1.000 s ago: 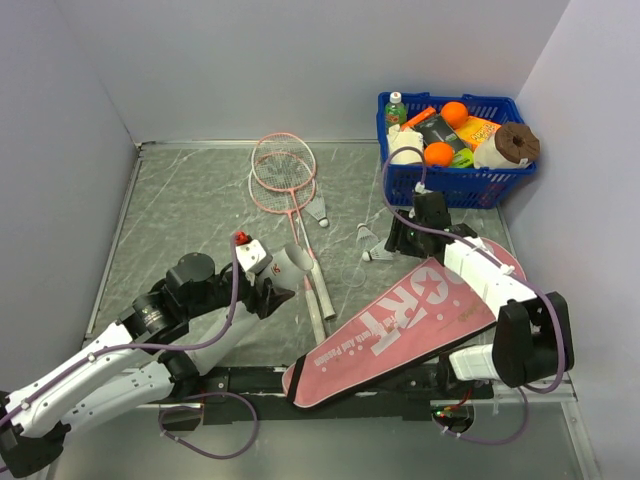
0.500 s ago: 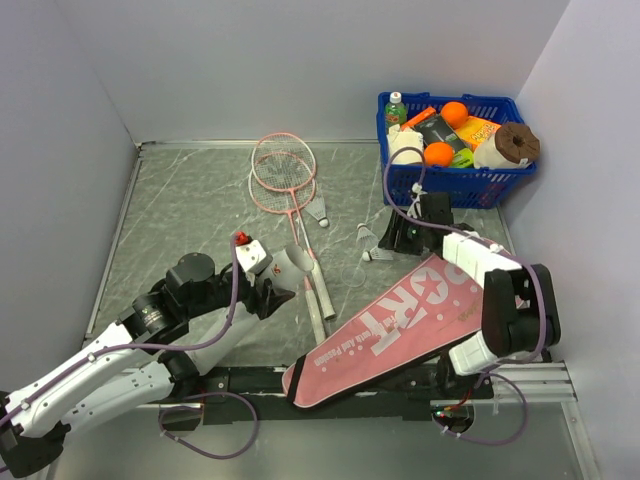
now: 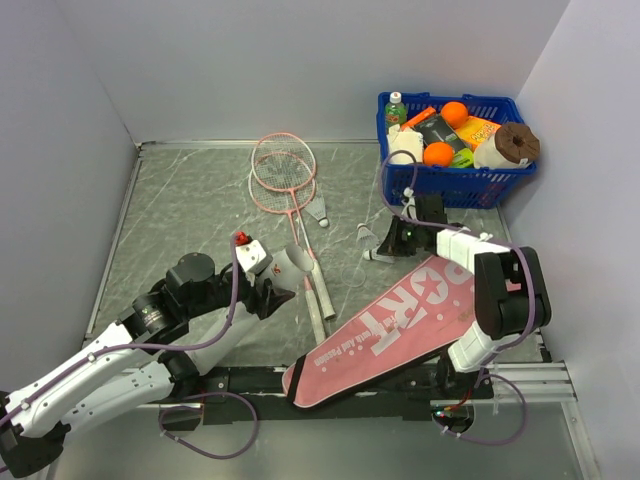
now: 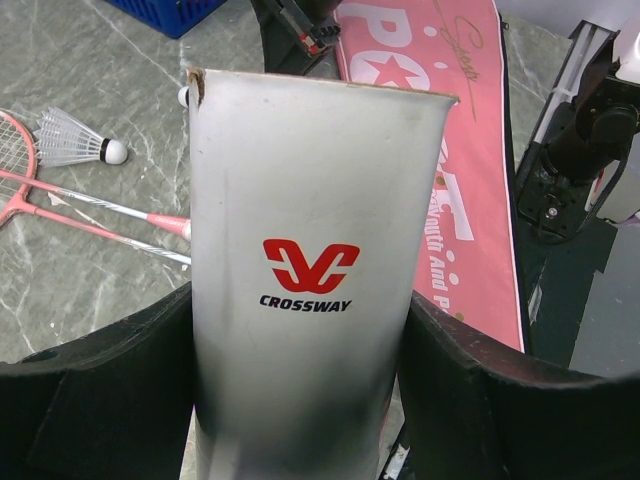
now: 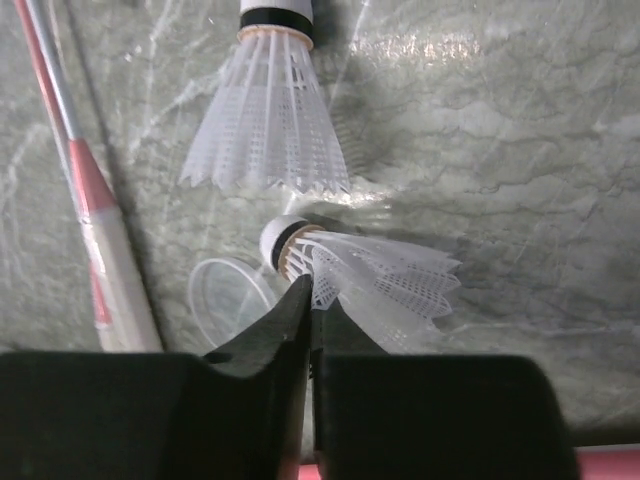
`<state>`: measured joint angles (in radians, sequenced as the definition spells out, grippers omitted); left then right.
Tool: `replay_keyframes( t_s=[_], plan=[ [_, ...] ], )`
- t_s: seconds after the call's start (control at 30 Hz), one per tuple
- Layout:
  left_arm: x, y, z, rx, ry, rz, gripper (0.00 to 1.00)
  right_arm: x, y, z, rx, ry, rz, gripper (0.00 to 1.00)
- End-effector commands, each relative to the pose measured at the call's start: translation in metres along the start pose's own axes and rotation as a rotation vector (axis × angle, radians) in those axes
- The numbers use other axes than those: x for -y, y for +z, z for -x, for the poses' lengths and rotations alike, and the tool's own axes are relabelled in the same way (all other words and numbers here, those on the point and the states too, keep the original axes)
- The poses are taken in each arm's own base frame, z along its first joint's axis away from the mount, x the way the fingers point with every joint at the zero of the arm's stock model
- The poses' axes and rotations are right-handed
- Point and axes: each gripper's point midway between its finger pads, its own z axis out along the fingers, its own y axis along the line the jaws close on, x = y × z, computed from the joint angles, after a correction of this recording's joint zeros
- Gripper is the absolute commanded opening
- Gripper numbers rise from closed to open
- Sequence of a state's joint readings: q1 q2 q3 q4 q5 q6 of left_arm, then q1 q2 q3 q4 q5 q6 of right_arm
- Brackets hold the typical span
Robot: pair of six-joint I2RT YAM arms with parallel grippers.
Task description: Pack up the badminton gear
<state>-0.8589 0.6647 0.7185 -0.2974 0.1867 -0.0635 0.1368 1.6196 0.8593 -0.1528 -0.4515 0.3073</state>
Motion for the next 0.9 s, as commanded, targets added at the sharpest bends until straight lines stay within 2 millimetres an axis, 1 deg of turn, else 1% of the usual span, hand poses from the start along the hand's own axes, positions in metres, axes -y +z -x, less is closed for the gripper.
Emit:
replay_keyframes(
  t_s=[0.0,0.03,0.07,0.13,0.17,0.2,0.23,0.27,0.33,0.37,0.4,0.43,0.47,0.5,0.53,0.57,0.6,0.63,0.7,0.73,0.77,0.83,0.87],
  plan=[
    [0.007,-0.003,0.010,0.025,-0.038,-0.025,0.01,-0.013,-0.021,0.026,0.102,-0.043,0.010,0.00],
    [0.007,-0.003,0.011,0.027,-0.038,-0.024,0.01,-0.016,-0.025,0.025,0.105,-0.037,0.013,0.00],
    [0.007,-0.003,0.010,0.027,-0.036,-0.025,0.01,-0.022,-0.035,0.027,0.128,-0.048,0.023,0.00],
    [0.006,-0.002,0.009,0.023,-0.037,-0.019,0.01,-0.031,-0.046,0.026,0.149,-0.065,0.024,0.00],
    [0.005,-0.002,0.008,0.020,-0.039,-0.014,0.01,-0.035,-0.060,0.028,0.179,-0.077,0.005,0.00],
    [0.004,-0.001,0.008,0.017,-0.040,-0.011,0.01,-0.038,-0.067,0.028,0.193,-0.084,-0.008,0.00],
    [0.003,0.000,0.007,0.013,-0.039,-0.001,0.01,-0.048,-0.071,0.024,0.191,-0.109,-0.008,0.00],
    [0.001,0.001,0.007,0.011,-0.040,0.007,0.01,-0.053,-0.087,0.024,0.210,-0.124,-0.035,0.00],
    [-0.001,0.003,0.004,-0.004,-0.039,0.012,0.01,-0.074,-0.100,0.015,0.210,-0.184,-0.022,0.00],
    [-0.001,0.005,0.001,-0.015,-0.040,0.011,0.01,-0.090,-0.118,0.019,0.255,-0.223,-0.003,0.00],
    [-0.002,0.007,-0.003,-0.031,-0.037,0.012,0.01,-0.095,-0.126,0.011,0.238,-0.242,-0.009,0.00],
    [-0.001,0.009,-0.005,-0.039,-0.035,0.005,0.01,-0.106,-0.137,0.011,0.253,-0.274,0.011,0.00],
    [-0.001,0.012,-0.009,-0.057,-0.032,0.004,0.01,-0.124,-0.151,0.004,0.263,-0.314,0.067,0.00],
    [-0.001,0.014,-0.011,-0.068,-0.023,-0.002,0.01,-0.128,-0.159,-0.004,0.242,-0.325,0.080,0.00],
    [-0.001,0.016,-0.013,-0.081,-0.022,-0.006,0.01,-0.138,-0.171,-0.004,0.253,-0.352,0.110,0.00],
    [-0.001,0.019,-0.015,-0.097,-0.023,-0.012,0.01,-0.146,-0.182,-0.010,0.259,-0.375,0.144,0.00],
    [0.000,0.021,-0.016,-0.104,-0.015,-0.016,0.01,-0.151,-0.190,-0.017,0.242,-0.395,0.169,0.00],
    [0.001,0.023,-0.018,-0.115,-0.012,-0.025,0.01,-0.157,-0.202,-0.020,0.256,-0.414,0.197,0.00],
    [0.003,0.028,-0.022,-0.139,-0.002,-0.039,0.01,-0.166,-0.215,-0.029,0.248,-0.446,0.251,0.00],
    [0.004,0.030,-0.025,-0.158,0.002,-0.044,0.01,-0.172,-0.228,-0.033,0.259,-0.462,0.280,0.00],
    [0.002,0.035,-0.028,-0.180,0.004,-0.038,0.01,-0.175,-0.234,-0.036,0.262,-0.476,0.304,0.00],
    [0.008,0.040,-0.031,-0.211,0.017,-0.051,0.01,-0.183,-0.246,-0.042,0.263,-0.498,0.348,0.00],
    [0.010,0.044,-0.031,-0.229,0.021,-0.058,0.01,-0.185,-0.249,-0.044,0.260,-0.505,0.363,0.00]
  ],
)
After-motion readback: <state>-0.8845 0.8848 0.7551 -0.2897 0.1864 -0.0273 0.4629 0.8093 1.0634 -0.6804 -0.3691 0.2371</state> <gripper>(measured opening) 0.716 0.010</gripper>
